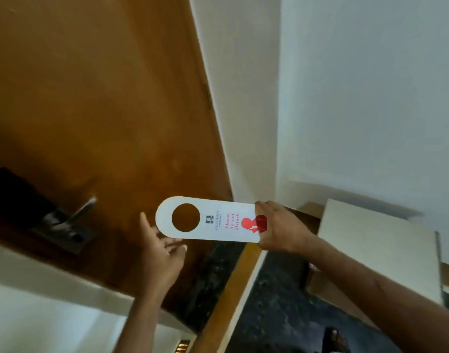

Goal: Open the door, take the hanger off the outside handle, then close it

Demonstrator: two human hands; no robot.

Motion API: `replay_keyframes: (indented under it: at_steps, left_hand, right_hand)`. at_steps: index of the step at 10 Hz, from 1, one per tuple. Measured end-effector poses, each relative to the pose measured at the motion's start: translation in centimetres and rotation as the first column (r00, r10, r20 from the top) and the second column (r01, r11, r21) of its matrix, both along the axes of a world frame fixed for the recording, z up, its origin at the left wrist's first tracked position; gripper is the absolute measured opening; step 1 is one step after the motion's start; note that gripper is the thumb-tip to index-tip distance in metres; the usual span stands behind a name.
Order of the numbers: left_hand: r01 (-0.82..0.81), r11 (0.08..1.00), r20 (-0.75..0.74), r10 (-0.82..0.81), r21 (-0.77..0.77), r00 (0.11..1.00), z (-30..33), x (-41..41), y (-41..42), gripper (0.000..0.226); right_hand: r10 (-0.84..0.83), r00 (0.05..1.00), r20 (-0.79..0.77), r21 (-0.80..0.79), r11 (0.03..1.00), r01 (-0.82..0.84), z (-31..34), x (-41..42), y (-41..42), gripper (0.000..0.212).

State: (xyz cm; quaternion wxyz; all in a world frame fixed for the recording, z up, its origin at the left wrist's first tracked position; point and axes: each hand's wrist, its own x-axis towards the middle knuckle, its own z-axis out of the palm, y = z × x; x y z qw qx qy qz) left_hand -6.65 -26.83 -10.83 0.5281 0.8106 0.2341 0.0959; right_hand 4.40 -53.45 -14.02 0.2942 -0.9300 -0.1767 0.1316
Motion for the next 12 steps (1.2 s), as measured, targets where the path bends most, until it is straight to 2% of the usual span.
replay_keyframes:
  at_steps: [1, 2, 3, 4, 6, 7, 8, 9, 10, 11, 12]
  left_hand:
    - [0.290, 0.878, -0.204, -0.226, 0.381, 0.953, -2.0, 5.7, -6.1, 0.135]
    - [0.505, 0.680, -0.338, -0.377, 0.531, 0.862, -4.6, 11.2, -14.1, 0.123]
    - [0.654, 0.557, -0.464, -0.462, 0.512, 0.756, -8.3, 15.7, -22.2, 0.112]
    - [0.751, 0.413, -0.567, -0.493, 0.515, 0.660, -13.1, 18.8, -28.9, 0.110]
    - [0.825, 0.183, -0.662, -0.516, 0.535, 0.544, -25.6, 24.3, -39.1, 0.111]
    - [0.894, 0.102, -0.761, -0.487, 0.437, 0.428, -34.2, 25.4, -43.3, 0.112]
    - [0.917, 0.035, -0.810, -0.456, 0.398, 0.369, -40.7, 25.4, -45.3, 0.110]
    - [0.914, -0.069, -0.837, -0.436, 0.399, 0.332, -45.1, 25.9, -46.1, 0.108]
    - [0.929, -0.123, -0.892, -0.350, 0.348, 0.287, -48.0, 25.7, -46.2, 0.106]
    - [0.948, -0.122, -0.918, -0.313, 0.292, 0.243, -48.0, 26.4, -46.4, 0.114]
    - [0.955, -0.170, -0.937, -0.296, 0.244, 0.187, -46.8, 27.0, -46.5, 0.138]
  right_hand:
    - [-0.062, 0.998, 0.015, -0.048, 0.997, 0.063, -1.7, 1.2, -9.0, 0.087]
    - [-0.126, 0.992, -0.021, -0.077, 0.989, 0.124, -4.3, 2.3, -17.3, 0.085]
    - [-0.206, 0.977, -0.061, -0.145, 0.970, 0.196, -8.1, 3.1, -25.3, 0.097]
    - [-0.268, 0.955, -0.130, -0.200, 0.950, 0.239, -12.6, 3.8, -31.6, 0.097]
    - [-0.383, 0.881, -0.276, -0.274, 0.910, 0.310, -23.2, 6.1, -41.5, 0.088]
    - [-0.510, 0.789, -0.344, -0.319, 0.853, 0.412, -31.5, 6.0, -44.2, 0.101]
    - [-0.614, 0.698, -0.369, -0.426, 0.779, 0.460, -38.0, 4.7, -44.4, 0.108]
    - [-0.661, 0.661, -0.355, -0.502, 0.732, 0.461, -42.4, 4.4, -44.5, 0.111]
    - [-0.659, 0.644, -0.389, -0.460, 0.745, 0.484, -45.8, 4.0, -43.9, 0.108]
    - [-0.679, 0.618, -0.397, -0.424, 0.732, 0.533, -47.0, 3.8, -43.3, 0.107]
    - [-0.732, 0.596, -0.328, -0.441, 0.677, 0.589, -46.9, 3.6, -42.6, 0.128]
